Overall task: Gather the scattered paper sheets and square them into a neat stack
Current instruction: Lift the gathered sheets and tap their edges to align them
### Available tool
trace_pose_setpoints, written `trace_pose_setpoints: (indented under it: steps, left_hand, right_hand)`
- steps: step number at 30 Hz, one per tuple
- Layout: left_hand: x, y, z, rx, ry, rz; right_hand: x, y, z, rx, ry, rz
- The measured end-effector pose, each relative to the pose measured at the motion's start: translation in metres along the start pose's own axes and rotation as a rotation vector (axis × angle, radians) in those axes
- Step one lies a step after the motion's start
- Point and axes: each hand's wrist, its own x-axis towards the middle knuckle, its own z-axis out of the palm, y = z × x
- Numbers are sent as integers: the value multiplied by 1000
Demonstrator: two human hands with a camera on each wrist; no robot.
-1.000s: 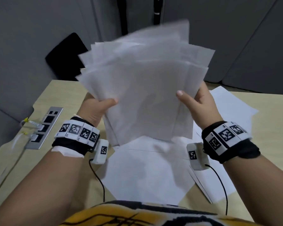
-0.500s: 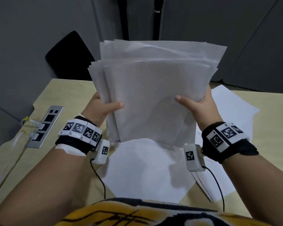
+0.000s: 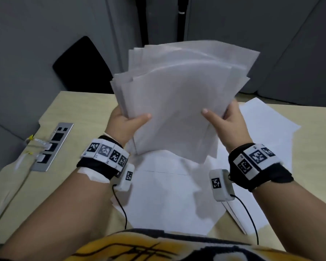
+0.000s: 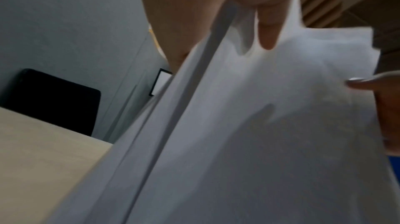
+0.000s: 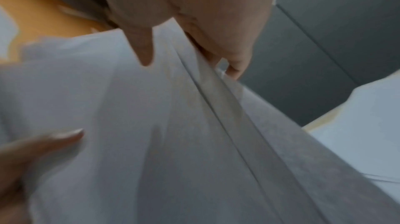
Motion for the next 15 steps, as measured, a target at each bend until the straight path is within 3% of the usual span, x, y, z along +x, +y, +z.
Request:
trace_pose_setpoints:
  steps: [3, 5, 7, 11, 13, 15]
  left_hand:
    - [-3, 5, 10, -8, 61, 21]
    - [-2, 15, 8, -109, 118, 72]
    - [0, 18, 1, -203, 92, 138]
    - [-4, 10, -2, -171, -25, 98]
    - [-7, 7, 5, -81, 3, 68]
    - [-8, 9, 9, -63, 48, 70]
  right_hand:
    - [1, -2, 11, -149, 45, -74]
    - [3, -10, 11, -23, 133, -136]
    - [4, -13, 3, 115, 192, -155]
    - [1, -6, -3, 106, 91, -39]
    - [-2, -2, 3, 52, 19, -7]
    - [-5, -4, 6, 27, 51, -29]
